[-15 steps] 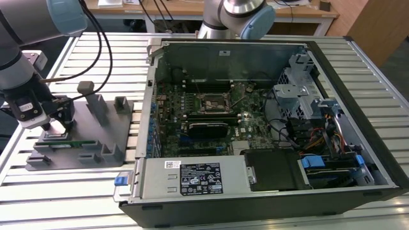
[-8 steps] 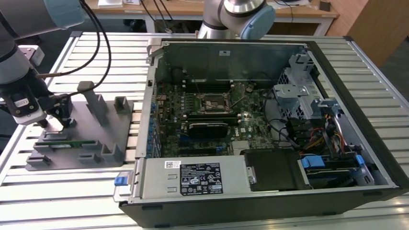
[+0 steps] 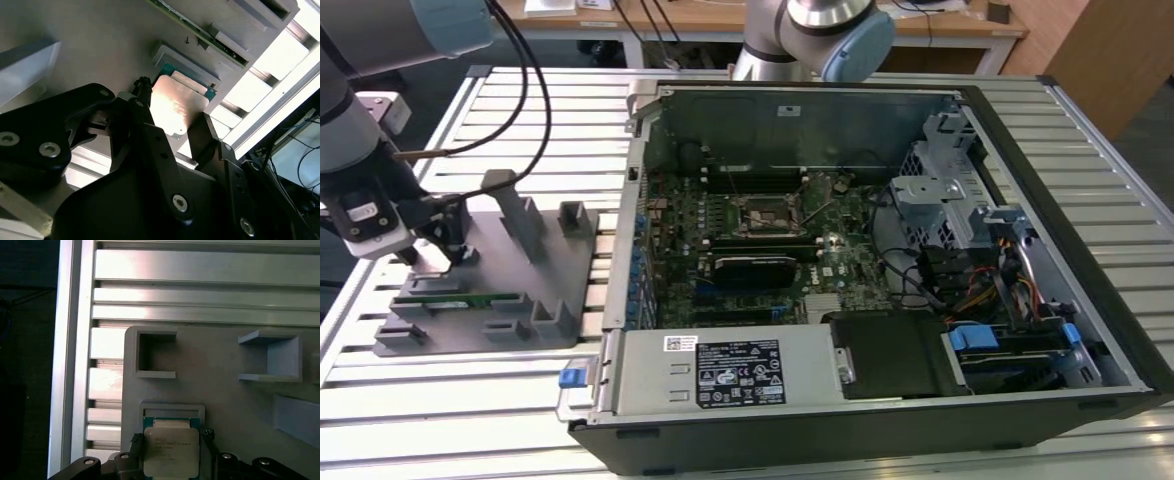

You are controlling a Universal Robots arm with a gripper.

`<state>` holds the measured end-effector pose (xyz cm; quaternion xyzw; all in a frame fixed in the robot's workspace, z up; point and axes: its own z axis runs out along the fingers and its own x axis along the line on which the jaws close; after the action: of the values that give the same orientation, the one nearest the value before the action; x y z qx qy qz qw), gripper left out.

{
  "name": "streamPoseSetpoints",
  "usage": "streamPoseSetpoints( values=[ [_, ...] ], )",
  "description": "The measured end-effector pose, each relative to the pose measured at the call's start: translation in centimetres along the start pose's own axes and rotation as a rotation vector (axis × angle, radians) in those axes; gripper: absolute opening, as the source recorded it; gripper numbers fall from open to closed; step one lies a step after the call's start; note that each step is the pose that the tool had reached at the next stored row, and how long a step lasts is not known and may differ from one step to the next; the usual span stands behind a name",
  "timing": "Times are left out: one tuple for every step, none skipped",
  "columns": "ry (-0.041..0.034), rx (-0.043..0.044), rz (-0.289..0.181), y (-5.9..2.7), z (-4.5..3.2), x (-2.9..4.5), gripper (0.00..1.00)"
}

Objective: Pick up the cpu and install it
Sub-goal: 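Pick up the cpu and move it towards the insertion slot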

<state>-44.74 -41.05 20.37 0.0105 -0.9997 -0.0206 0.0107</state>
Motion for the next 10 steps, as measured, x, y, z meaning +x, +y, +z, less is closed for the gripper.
streamPoseSetpoints(
  values=[
    [-0.0002, -0.0001, 0.0, 0.01, -0.16, 0.0, 0.53],
    [-0.0002, -0.0001, 0.0, 0.02, -0.31, 0.0, 0.53],
    [-0.0001, -0.0001, 0.0, 0.02, -0.45, 0.01, 0.53],
    [-0.0002, -0.0001, 0.0, 0.02, -0.56, 0.01, 0.53],
    [-0.0003, -0.0002, 0.0, 0.03, -0.64, 0.01, 0.53],
    [-0.0003, -0.0002, 0.0, 0.03, -0.7, 0.01, 0.53],
    [-0.0003, -0.0002, 0.0, 0.04, -0.75, 0.01, 0.53],
    [-0.0003, -0.0002, 0.0, 0.04, -0.8, 0.01, 0.53],
    [-0.0003, -0.0002, 0.0, 0.04, -0.85, 0.01, 0.53],
    [-0.0003, -0.0002, 0.0, 0.04, -0.9, 0.01, 0.53]
  ],
)
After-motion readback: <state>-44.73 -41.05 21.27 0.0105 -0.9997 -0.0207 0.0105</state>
